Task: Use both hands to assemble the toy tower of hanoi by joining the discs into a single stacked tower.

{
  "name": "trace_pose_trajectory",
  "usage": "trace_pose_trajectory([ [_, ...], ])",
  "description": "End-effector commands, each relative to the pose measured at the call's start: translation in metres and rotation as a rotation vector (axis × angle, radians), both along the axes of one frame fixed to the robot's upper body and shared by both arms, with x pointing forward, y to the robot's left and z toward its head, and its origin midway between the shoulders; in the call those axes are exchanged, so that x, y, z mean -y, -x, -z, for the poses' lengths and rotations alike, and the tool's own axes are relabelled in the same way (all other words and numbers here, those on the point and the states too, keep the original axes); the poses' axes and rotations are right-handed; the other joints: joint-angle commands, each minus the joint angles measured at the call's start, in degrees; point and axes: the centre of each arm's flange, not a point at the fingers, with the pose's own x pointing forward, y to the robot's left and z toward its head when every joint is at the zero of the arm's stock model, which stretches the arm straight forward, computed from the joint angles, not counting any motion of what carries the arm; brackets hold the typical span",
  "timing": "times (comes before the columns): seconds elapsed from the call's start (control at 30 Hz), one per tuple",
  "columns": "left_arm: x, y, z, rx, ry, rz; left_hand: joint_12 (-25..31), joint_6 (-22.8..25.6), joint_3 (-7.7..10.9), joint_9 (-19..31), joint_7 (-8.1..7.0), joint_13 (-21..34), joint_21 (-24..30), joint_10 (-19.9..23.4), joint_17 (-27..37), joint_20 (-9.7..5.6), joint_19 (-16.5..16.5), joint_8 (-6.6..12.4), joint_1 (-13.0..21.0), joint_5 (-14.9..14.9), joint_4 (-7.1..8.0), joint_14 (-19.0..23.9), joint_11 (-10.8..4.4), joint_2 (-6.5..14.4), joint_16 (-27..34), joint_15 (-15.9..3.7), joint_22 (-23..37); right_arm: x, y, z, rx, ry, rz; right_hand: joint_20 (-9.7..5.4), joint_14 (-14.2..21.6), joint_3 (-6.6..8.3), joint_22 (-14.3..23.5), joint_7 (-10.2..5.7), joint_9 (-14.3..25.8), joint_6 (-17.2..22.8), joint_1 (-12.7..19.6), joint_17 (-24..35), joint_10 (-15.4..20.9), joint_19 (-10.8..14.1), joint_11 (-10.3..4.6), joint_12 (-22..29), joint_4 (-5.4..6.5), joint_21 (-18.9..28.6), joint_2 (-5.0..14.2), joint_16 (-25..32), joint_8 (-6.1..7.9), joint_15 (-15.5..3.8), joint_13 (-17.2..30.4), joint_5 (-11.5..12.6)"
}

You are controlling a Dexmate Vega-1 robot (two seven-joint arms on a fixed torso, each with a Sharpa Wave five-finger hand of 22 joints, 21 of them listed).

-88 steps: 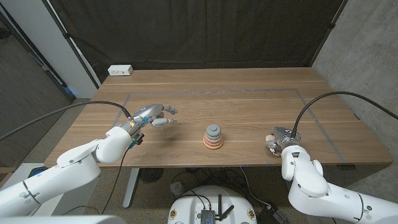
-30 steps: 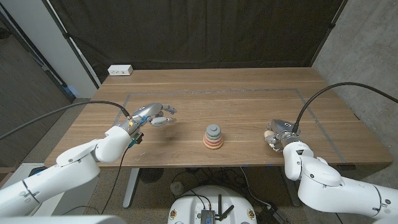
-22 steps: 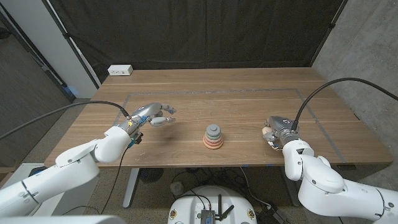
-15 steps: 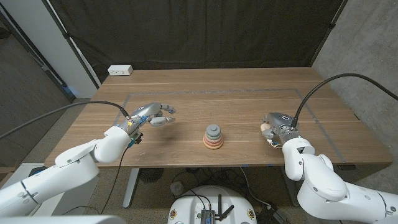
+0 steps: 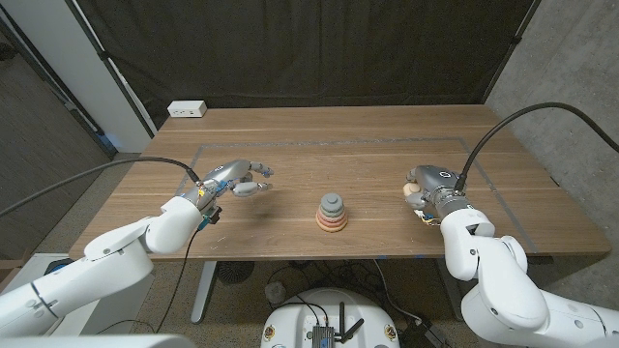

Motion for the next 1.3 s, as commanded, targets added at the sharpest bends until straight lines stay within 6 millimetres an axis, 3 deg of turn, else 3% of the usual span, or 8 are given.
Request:
trace_pose_trajectory([
  [0.03,-0.003,0.0,0.001,0.0,0.003,-0.003,-0.16,0.39,0.59,0.12,-0.06,0.21,0.32,0.4,0.26,-5.74,0.29,-0.32,0.63,-0.16,-0.07,0.05,-0.15,-0.03,0.67,-2.14,0.24,-0.013,0.008,-0.01,0.017,0.005,-0.107,-2.36,-0.03,0.28,-0.06,-0.09,0.19,0.81,0.76,0.13,6.47,0.56,-5.57,0.32,0.07,-0.21,0.54,0.22,0.31,-0.1,1.6,0.29],
  [1.3,-0.005,0.003,-0.004,0.028,0.008,-0.019,-0.37,0.47,1.24,0.25,-0.04,0.42,0.8,0.55,0.0,-5.75,0.06,-0.43,0.7,-0.2,-0.04,-0.06,-0.11,-0.16,1.01,-2.14,0.25,-0.071,0.008,-0.048,0.07,0.174,-0.443,-2.36,0.49,0.29,-0.08,-0.34,0.13,1.02,1.1,0.32,6.7,1.51,-5.84,-0.52,-0.01,-0.5,0.3,1.61,0.0,-0.08,2.01,0.41],
])
